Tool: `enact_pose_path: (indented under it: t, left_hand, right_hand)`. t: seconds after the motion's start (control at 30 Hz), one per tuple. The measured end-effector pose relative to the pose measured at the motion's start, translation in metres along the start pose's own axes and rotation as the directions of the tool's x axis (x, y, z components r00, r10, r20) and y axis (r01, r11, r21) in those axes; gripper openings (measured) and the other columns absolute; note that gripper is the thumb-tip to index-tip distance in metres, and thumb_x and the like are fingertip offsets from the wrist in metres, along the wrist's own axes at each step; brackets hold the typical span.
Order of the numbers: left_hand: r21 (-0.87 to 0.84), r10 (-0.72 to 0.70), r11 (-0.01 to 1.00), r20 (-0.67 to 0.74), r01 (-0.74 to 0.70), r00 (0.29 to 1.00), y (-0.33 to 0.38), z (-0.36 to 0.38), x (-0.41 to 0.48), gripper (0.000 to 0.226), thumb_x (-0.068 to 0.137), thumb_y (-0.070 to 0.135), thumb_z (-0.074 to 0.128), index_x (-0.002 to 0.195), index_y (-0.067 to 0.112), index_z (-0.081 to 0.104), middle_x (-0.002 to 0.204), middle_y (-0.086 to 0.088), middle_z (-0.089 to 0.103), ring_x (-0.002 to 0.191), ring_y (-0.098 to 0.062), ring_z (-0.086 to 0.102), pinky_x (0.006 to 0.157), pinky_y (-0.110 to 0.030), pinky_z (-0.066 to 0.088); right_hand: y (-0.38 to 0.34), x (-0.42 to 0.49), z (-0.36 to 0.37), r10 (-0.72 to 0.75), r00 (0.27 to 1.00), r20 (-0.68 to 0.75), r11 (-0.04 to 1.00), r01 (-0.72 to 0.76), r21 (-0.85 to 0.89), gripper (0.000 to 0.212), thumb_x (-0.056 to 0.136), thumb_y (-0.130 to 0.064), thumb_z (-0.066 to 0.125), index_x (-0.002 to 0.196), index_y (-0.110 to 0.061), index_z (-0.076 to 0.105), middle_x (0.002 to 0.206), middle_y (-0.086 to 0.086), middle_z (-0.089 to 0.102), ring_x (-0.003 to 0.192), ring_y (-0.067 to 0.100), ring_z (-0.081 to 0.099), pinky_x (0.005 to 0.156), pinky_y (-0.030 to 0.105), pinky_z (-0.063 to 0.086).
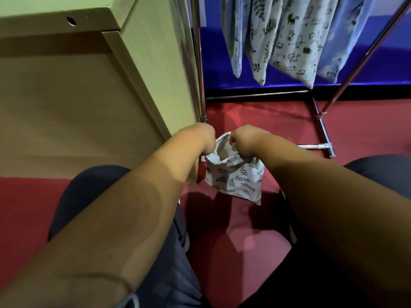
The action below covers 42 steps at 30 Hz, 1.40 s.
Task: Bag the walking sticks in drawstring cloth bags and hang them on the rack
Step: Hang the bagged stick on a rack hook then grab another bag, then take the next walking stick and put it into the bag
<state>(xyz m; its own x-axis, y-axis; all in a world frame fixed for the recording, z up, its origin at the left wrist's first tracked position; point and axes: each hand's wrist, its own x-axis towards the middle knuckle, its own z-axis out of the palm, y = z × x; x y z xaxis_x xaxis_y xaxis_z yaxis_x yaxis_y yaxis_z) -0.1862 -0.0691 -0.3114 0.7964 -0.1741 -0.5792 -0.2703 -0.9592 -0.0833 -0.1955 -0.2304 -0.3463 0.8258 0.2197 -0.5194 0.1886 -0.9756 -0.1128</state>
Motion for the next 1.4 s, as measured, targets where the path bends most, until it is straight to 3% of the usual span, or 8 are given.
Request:
enact_pose_path:
  t: [0.27, 0.37, 0.5, 0.63, 0.77, 1.07, 1.23, 1.4]
  left_hand:
    - [-0.169, 0.007, 0.985, -0.12, -0.027, 0.993, -0.013, -0.006, -0.028, 0.02, 0.099, 0.022, 0.059, 0.101, 0.01, 0.074, 0.102, -0.013, 0.074, 0.09, -0.034, 0.069, 0.078, -0.036, 0.058]
    - [-0.308, 0.048, 0.949, -0.051, -0.061, 0.998, -0.019, -0.015, -0.051, 0.034, 0.107, 0.025, 0.055, 0.11, -0.002, 0.075, 0.107, -0.018, 0.078, 0.097, -0.034, 0.077, 0.063, -0.028, 0.053]
    - [-0.529, 0.05, 0.844, -0.083, -0.087, 0.995, -0.034, -0.036, -0.083, 0.03, 0.108, 0.029, 0.057, 0.102, 0.004, 0.072, 0.107, -0.018, 0.079, 0.091, -0.033, 0.08, 0.066, -0.037, 0.057]
    - [-0.62, 0.052, 0.77, -0.169, -0.147, 0.984, -0.051, -0.072, -0.125, 0.029, 0.109, 0.029, 0.057, 0.104, 0.003, 0.07, 0.108, -0.014, 0.079, 0.076, -0.025, 0.075, 0.066, -0.034, 0.052]
    - [-0.689, 0.037, 0.686, -0.289, -0.234, 0.957, -0.069, -0.116, -0.176, 0.031, 0.109, 0.027, 0.056, 0.116, 0.001, 0.07, 0.11, -0.012, 0.079, 0.079, -0.022, 0.072, 0.07, -0.035, 0.053]
    - [-0.784, -0.188, 0.512, -0.501, -0.351, 0.845, -0.137, -0.19, -0.244, 0.024, 0.108, 0.018, 0.054, 0.109, 0.006, 0.074, 0.094, -0.011, 0.079, 0.064, -0.015, 0.066, 0.057, -0.027, 0.052]
    - [-0.9, -0.359, 0.246, -0.429, -0.359, 0.829, -0.179, -0.214, -0.235, 0.019, 0.106, 0.007, 0.054, 0.117, -0.002, 0.066, 0.086, -0.014, 0.062, 0.07, -0.024, 0.058, 0.06, -0.031, 0.049]
    - [-0.935, -0.494, 0.108, -0.345, -0.337, 0.798, -0.212, -0.229, -0.199, 0.014, 0.104, 0.005, 0.05, 0.113, 0.005, 0.061, 0.093, -0.012, 0.063, 0.082, -0.023, 0.071, 0.076, -0.033, 0.064]
  right_hand:
    - [-0.015, -0.024, -0.02, 0.005, 0.987, -0.162, 0.992, 0.016, 0.126, 0.032, 0.095, -0.003, 0.055, 0.115, -0.013, 0.077, 0.109, 0.011, 0.077, 0.098, 0.035, 0.072, 0.09, 0.043, 0.062]
    - [-0.029, -0.044, -0.039, 0.013, 0.98, -0.2, 0.97, 0.037, 0.242, 0.033, 0.097, -0.002, 0.051, 0.109, -0.011, 0.08, 0.104, 0.011, 0.079, 0.097, 0.034, 0.074, 0.09, 0.043, 0.062]
    - [-0.039, -0.068, -0.072, 0.069, 0.974, -0.217, 0.88, 0.043, 0.473, 0.028, 0.098, 0.0, 0.05, 0.097, -0.01, 0.076, 0.09, 0.014, 0.08, 0.08, 0.035, 0.079, 0.074, 0.047, 0.066]
    - [-0.056, -0.09, -0.117, 0.088, 0.959, -0.269, 0.775, 0.104, 0.624, 0.028, 0.103, -0.004, 0.045, 0.101, -0.013, 0.072, 0.083, 0.008, 0.081, 0.061, 0.025, 0.077, 0.057, 0.036, 0.062]
    - [-0.082, -0.111, -0.172, 0.077, 0.906, -0.417, 0.733, 0.232, 0.639, 0.031, 0.102, -0.008, 0.043, 0.099, -0.014, 0.072, 0.078, 0.005, 0.08, 0.059, 0.024, 0.076, 0.047, 0.026, 0.052]
    - [-0.144, -0.14, -0.271, -0.023, 0.804, -0.594, 0.651, 0.463, 0.601, 0.026, 0.106, -0.013, 0.046, 0.106, -0.016, 0.072, 0.088, 0.007, 0.08, 0.069, 0.023, 0.076, 0.066, 0.039, 0.062]
    - [-0.178, -0.122, -0.306, -0.054, 0.731, -0.681, 0.73, 0.494, 0.473, 0.024, 0.104, -0.016, 0.053, 0.111, -0.018, 0.076, 0.094, 0.0, 0.078, 0.077, 0.015, 0.075, 0.059, 0.027, 0.061]
    - [-0.214, -0.085, -0.332, -0.052, 0.699, -0.713, 0.794, 0.462, 0.395, 0.024, 0.096, -0.032, 0.071, 0.111, -0.015, 0.064, 0.101, 0.004, 0.072, 0.088, 0.022, 0.07, 0.077, 0.043, 0.062]
